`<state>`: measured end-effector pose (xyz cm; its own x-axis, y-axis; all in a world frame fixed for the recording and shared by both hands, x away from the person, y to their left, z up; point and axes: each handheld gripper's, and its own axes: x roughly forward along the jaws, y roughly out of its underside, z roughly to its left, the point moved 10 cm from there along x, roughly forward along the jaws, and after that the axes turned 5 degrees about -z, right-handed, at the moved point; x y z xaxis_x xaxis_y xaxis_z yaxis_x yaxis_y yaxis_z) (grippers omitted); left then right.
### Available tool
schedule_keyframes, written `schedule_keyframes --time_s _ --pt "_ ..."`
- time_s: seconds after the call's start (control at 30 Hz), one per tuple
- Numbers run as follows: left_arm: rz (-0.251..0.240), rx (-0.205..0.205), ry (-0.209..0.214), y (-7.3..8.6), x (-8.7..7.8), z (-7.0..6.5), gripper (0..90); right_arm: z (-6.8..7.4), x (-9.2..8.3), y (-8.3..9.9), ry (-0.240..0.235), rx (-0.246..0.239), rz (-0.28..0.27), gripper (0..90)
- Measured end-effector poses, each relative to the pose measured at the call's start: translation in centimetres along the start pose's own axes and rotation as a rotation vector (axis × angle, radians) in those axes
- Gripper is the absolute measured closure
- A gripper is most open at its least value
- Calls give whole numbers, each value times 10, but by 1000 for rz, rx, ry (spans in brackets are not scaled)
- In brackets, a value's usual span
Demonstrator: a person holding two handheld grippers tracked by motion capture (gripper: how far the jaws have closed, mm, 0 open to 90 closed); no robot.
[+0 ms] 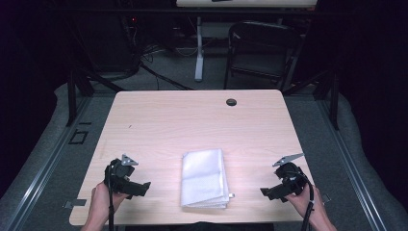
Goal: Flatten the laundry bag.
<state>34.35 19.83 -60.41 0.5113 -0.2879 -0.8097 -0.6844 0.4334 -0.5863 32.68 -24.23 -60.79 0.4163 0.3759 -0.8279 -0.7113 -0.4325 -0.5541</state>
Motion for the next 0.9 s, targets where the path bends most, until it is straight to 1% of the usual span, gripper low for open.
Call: schedule_keyframes --time_s 0.07,0.1,0.13,0.17,0.2,0.23,0.27,0.3,0.37,0.4,0.43,0.5,0.53,0.6,0.67,0.7,0.73,0.77,0.8,0.83,0.87,0.9 --pt "0 0 3 0 0 -1 0 -1 0 0 8 0 1 0" --pt "-1 2 7 -1 0 -1 0 1 1 0 2 17 -18 0" --pt "2 3 14 -1 0 -3 0 1 -1 1 -4 4 1 0" --pt "-1 1 19 -2 -1 -4 0 1 -1 1 -4 4 1 0" --pt "-8 0 9 -3 -1 -5 0 0 -2 1 1 -1 8 0" --pt "0 4 21 -2 -1 -6 0 0 -1 0 6 3 -3 0" --pt "0 4 20 -2 -1 -8 0 -1 -1 0 14 1 3 0" --pt "1 6 24 -3 -2 -10 0 1 0 -1 -5 4 2 0" --pt "5 7 26 -3 -3 -11 0 2 1 -1 -5 6 5 0" --pt "-10 13 24 -7 -4 -14 0 1 2 -1 0 0 8 0" --pt "-4 20 34 -8 -5 -16 0 1 2 -1 -8 -1 9 0" --pt "-3 18 35 -8 -5 -18 0 1 2 -1 -7 3 7 0" --pt "2 33 41 -10 -4 -22 0 1 3 -1 -16 6 6 1" --pt "2 36 47 -10 -4 -24 0 1 3 -1 -18 8 8 1" --pt "2 36 60 -12 -4 -29 0 0 2 0 -8 2 16 1" --pt "1 38 63 -12 -4 -30 0 1 1 0 -6 -10 23 1" --pt "1 47 66 -14 -4 -34 0 2 2 -2 5 4 -3 1" --pt "1 47 66 -14 -4 -34 0 2 2 -2 5 4 -3 1" --pt "-2 54 67 -15 -4 -35 0 2 1 -1 4 -11 11 1" --pt "-3 58 64 -16 -5 -37 0 3 1 -2 2 -18 13 1" --pt "-6 55 70 -17 -5 -39 0 3 1 -2 2 -18 13 1" --pt "-5 55 77 -19 -5 -41 0 3 1 -2 12 -15 12 1"
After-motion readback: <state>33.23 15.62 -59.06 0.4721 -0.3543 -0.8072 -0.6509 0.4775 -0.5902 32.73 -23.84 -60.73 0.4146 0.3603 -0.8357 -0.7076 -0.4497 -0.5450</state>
